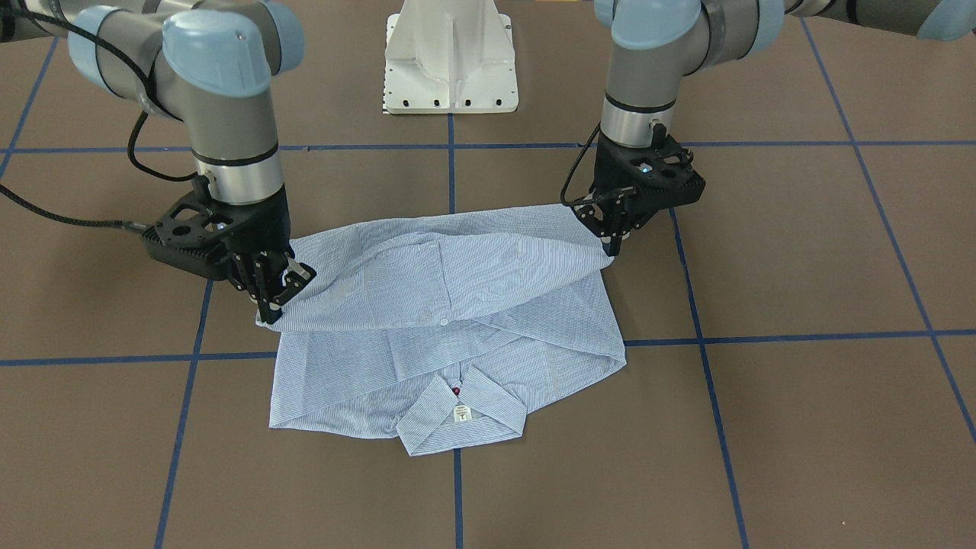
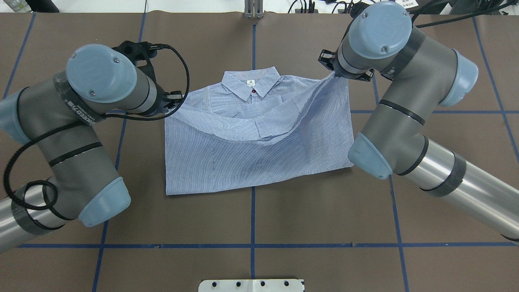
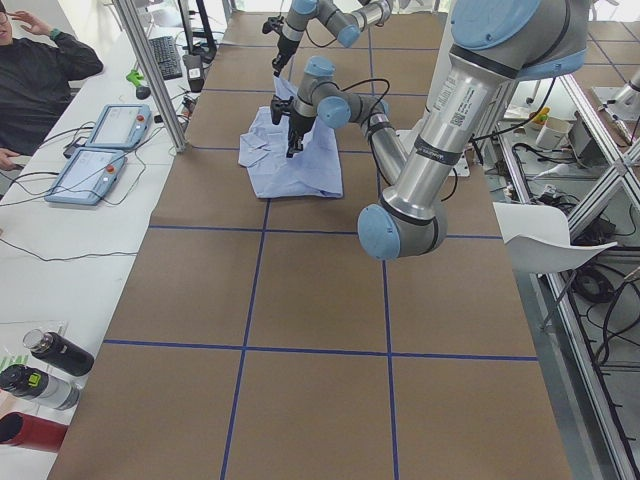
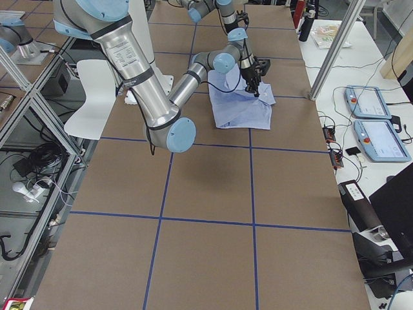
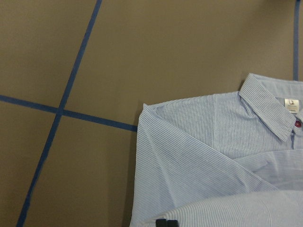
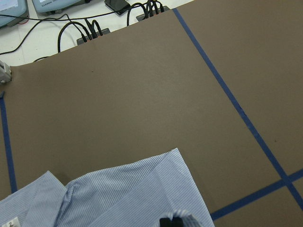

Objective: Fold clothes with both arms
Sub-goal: 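Lift the hem with both grippers and fold it up toward the collar, then release the hem at the collar and raise both grippers away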

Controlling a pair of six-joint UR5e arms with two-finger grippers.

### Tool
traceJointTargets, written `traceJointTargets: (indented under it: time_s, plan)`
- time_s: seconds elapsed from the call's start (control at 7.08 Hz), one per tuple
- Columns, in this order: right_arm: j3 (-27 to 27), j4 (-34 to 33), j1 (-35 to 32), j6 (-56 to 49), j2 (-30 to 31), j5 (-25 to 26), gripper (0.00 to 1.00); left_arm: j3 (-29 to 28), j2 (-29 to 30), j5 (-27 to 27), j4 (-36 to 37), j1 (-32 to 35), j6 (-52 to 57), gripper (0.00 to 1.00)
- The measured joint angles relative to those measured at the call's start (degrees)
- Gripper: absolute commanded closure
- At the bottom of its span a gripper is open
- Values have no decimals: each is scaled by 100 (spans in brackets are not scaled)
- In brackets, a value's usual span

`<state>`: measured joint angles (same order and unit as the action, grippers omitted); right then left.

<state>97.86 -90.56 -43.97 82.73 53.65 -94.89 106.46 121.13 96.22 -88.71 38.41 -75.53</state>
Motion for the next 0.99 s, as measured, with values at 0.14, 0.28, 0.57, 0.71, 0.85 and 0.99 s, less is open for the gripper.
traceJointTargets:
  time_s: [0.14, 0.28, 0.57, 0.71, 0.85, 0.99]
  plan:
    - [-447, 262, -10, -30, -137, 8, 100, -326, 25, -64, -317, 14, 60, 100]
    - [-799, 395, -15, -118, -242, 14, 100, -637, 49, -90, -639, 37, 124, 100]
    - [-1481, 748, -22, -366, -366, 1, 100, -1284, 86, -96, -1337, 126, 453, 100]
    - [-1781, 1001, -33, -460, -387, -15, 100, -1553, 91, -90, -1623, 165, 550, 100]
    - [-1961, 1157, -56, -563, -395, -51, 100, -1744, 93, -72, -1838, 182, 589, 100]
    - [-2046, 1223, -85, -632, -397, -106, 100, -1846, 95, -55, -1950, 191, 603, 100]
